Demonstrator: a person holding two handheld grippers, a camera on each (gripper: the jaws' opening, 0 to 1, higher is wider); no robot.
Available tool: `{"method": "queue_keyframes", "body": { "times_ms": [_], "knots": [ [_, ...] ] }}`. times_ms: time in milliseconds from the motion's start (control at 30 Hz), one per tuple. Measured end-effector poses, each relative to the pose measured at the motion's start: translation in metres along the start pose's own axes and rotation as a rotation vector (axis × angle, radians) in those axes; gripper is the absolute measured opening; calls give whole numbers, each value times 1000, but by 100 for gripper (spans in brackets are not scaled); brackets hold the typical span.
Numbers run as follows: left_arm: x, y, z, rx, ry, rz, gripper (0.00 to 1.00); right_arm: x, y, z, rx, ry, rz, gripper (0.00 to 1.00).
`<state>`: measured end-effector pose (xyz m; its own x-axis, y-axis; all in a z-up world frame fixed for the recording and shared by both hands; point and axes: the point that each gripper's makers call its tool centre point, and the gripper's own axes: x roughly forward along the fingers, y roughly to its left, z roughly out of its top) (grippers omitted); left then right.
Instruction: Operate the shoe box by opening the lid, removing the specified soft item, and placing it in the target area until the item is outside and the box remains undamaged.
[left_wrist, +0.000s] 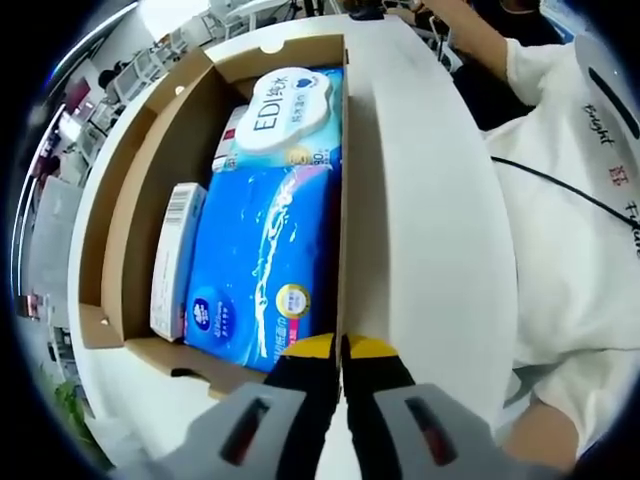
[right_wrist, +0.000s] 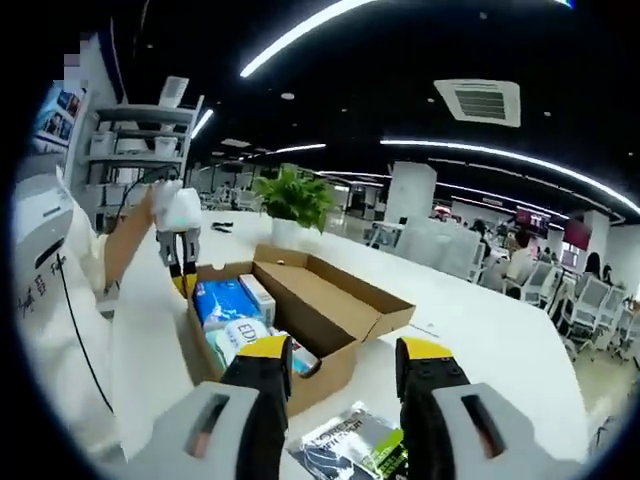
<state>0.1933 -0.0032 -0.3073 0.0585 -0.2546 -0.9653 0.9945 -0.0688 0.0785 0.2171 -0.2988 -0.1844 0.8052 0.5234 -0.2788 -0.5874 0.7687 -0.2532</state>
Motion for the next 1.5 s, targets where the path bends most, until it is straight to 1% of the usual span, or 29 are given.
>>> {"method": "queue_keyframes", "body": {
  "times_ms": [33,67,133,167,200,233,267,300,333,367,500,533,600,667,700,733,767,833,900,967,1000,1033,1067,1133,1167,1267,1367,1433,1500],
  "knots": [
    [0,0,0,0,-1,1,1,2,1,0,-6,13,6,42],
    [0,0,0,2,-2,0,1,5,4,5,-34,8,33,43],
    [0,0,0,-1,-2,0,1,8,2,10,-18,-4,36,43],
    [0,0,0,-2,2,1,1,10,6,14,-1,-17,71,43],
    [0,0,0,-1,1,1,1,11,13,14,13,-13,127,43],
    [0,0,0,1,-2,3,1,13,16,12,11,2,151,43],
    [0,0,0,1,-4,3,1,14,17,10,3,24,160,43],
    [0,0,0,3,-4,3,1,17,16,9,-13,37,150,43],
    [0,0,0,2,-3,2,1,18,17,9,-28,39,159,44],
    [0,0,0,1,-1,0,1,20,19,9,-34,41,177,44],
    [0,-1,1,3,-1,-1,1,23,26,14,-11,48,255,46],
    [0,-1,1,3,-2,2,1,25,27,16,-26,52,261,46],
    [0,-2,1,8,-6,8,1,26,29,17,-83,60,270,46],
    [-1,-1,1,7,-10,10,1,32,31,18,-86,56,270,46],
    [0,-1,1,7,-5,10,1,34,33,19,-80,52,286,47],
    [0,-1,1,8,4,8,1,36,40,20,-77,53,331,48],
    [0,-1,1,6,9,5,1,38,42,20,-81,58,342,50],
    [0,-1,1,2,9,-1,1,42,46,17,-112,86,363,52],
    [0,-1,1,4,7,-3,1,47,46,17,-135,108,349,52],
    [0,-1,1,6,5,0,1,49,44,14,-198,158,356,52],
    [0,-1,1,5,5,1,1,49,44,14,-195,159,354,51],
    [0,-1,1,3,6,1,1,52,41,13,-168,182,343,50],
    [0,-1,1,3,5,1,1,53,41,11,-138,204,349,49],
    [0,-2,1,2,6,1,1,56,48,10,-130,211,412,50],
    [0,-2,1,3,5,2,1,57,48,11,-129,211,415,50],
    [0,-3,1,8,0,4,1,63,55,8,-161,255,449,52],
    [0,-2,1,5,4,1,1,69,63,5,-218,300,489,59],
    [0,-2,1,5,4,3,1,75,64,4,-239,321,491,60],
    [0,-2,1,7,1,6,1,80,60,1,-260,352,468,60]
  ]
}}
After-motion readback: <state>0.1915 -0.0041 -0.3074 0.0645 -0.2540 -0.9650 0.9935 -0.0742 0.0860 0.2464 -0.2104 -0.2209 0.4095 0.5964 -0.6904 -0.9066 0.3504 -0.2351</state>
